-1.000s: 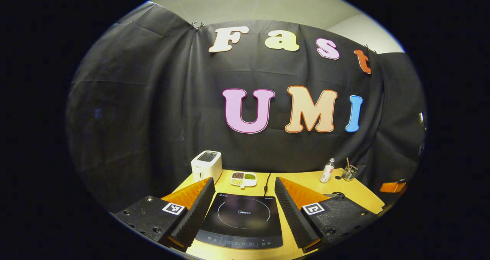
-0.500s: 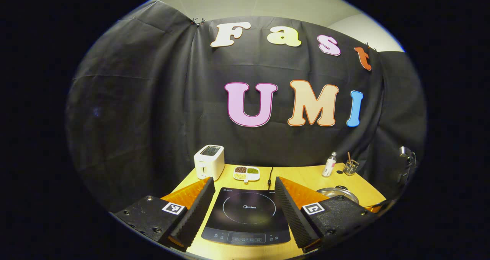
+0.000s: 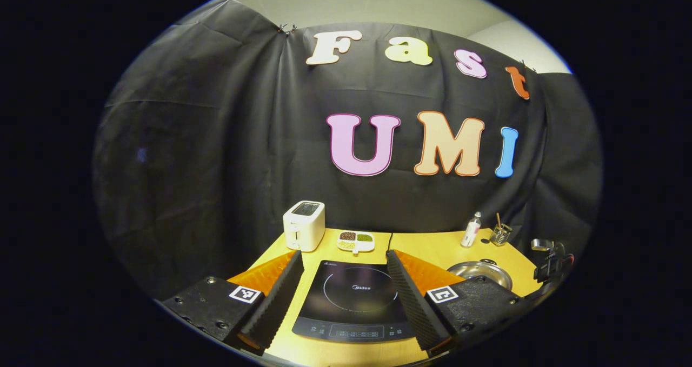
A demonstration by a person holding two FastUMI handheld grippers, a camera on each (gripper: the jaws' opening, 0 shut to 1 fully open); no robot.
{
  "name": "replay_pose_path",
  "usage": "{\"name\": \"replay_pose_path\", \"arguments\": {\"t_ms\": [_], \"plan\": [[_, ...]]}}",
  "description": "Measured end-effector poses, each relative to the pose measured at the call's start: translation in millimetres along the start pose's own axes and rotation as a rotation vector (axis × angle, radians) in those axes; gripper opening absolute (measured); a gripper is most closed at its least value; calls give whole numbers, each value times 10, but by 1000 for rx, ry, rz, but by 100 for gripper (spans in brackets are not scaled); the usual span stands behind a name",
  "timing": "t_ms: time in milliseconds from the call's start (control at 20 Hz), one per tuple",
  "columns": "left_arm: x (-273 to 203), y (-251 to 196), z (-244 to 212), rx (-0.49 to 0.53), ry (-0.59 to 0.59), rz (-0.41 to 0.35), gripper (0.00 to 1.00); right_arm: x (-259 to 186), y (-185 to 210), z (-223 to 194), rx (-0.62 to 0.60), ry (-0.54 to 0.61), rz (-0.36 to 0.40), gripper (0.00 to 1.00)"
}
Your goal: First push the handle of the pot to place it horizontally, then grasp the pot with both hands and set it on the induction cooktop.
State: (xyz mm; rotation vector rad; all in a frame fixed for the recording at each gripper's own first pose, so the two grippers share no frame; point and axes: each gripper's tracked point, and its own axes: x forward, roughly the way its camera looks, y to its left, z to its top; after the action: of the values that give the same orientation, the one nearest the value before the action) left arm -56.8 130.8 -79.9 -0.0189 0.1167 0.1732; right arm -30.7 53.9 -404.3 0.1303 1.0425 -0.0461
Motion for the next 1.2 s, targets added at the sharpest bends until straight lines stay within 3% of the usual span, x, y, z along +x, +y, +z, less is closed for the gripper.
{"name": "replay_pose_path", "arguments": {"t_ms": [650, 700, 950, 1200], "plan": [[55, 88, -118, 21, 36, -7, 93, 476, 121, 102, 1, 38, -68, 4], [60, 99, -114, 24, 35, -7, 96, 472, 153, 93, -5, 38, -67, 3], [71, 148, -125, 27, 35, -10, 93, 533, 363, 181, 11, 36, -35, 0], [91, 212, -214, 30, 53, -12, 96, 660, 561, 370, 91, 31, -17, 3]]}}
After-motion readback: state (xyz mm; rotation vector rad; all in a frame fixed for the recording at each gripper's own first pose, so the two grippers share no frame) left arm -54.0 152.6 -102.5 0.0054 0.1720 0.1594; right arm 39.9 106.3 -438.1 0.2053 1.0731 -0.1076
